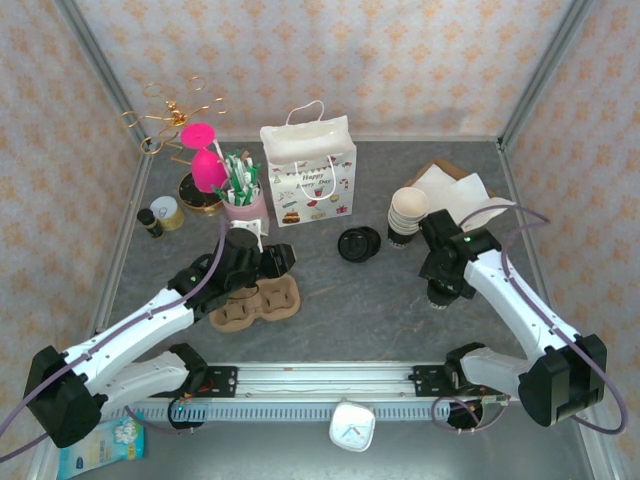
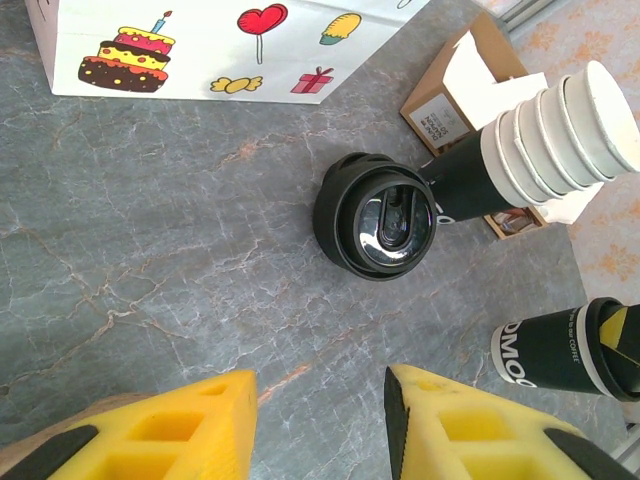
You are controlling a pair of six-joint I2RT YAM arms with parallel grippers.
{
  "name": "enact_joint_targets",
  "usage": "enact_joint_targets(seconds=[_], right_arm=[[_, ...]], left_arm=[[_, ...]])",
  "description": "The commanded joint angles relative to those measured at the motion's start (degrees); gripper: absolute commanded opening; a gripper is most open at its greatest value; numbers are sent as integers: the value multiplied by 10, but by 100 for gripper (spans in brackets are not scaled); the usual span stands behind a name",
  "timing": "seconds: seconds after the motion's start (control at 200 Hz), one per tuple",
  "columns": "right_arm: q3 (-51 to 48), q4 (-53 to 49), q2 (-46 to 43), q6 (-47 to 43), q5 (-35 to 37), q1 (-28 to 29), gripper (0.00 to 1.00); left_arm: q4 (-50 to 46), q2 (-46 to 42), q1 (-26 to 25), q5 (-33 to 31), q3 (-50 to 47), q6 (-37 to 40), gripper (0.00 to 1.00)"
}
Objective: Pack the takeout coffee
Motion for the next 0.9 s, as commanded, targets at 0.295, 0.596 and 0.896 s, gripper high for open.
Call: enact_joint_targets(seconds=[0.295, 0.596, 0.896], right_arm=[[89, -47, -13, -12, 9, -6, 89], [194, -47, 20, -25, -32, 63, 88], [270, 57, 145, 9, -45, 321, 88]], left_arm=[[-3, 2, -2, -15, 41, 27, 41], [-52, -35, 2, -42, 68, 19, 43], [-237, -109, 17, -150, 134, -1, 46]])
